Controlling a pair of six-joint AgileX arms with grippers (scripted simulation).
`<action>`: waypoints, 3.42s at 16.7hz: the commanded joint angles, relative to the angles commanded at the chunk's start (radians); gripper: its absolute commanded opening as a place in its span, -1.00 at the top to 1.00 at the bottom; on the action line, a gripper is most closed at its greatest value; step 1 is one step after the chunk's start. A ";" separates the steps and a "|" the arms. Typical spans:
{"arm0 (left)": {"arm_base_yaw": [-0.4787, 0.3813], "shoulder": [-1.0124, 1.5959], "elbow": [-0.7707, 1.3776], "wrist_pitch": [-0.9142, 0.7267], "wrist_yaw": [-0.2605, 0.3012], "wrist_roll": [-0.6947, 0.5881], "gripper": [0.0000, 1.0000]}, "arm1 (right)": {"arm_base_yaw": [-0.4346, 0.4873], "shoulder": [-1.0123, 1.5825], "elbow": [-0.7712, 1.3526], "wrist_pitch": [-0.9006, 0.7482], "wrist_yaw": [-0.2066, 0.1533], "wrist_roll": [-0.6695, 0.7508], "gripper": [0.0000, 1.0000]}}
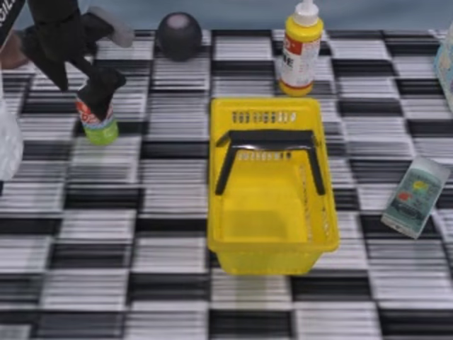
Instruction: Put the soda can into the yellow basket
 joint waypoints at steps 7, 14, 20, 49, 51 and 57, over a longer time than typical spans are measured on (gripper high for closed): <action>0.002 0.081 0.164 -0.029 -0.013 0.026 -1.00 | 0.000 0.000 0.000 0.000 0.000 0.000 -1.00; 0.003 0.056 0.089 0.024 -0.014 0.026 -1.00 | 0.000 0.000 0.000 0.000 0.000 0.000 -1.00; 0.003 -0.042 -0.230 0.239 -0.015 0.025 -1.00 | 0.000 0.000 0.000 0.000 0.000 0.000 -1.00; 0.003 -0.072 -0.338 0.320 -0.016 0.026 1.00 | 0.000 0.000 0.000 0.000 0.000 0.000 -1.00; 0.004 -0.072 -0.338 0.320 -0.016 0.027 1.00 | 0.000 0.000 0.000 0.000 0.000 0.000 -1.00; -0.020 -0.120 -0.455 0.530 0.116 -0.013 1.00 | 0.000 0.000 0.000 0.000 0.000 0.000 -1.00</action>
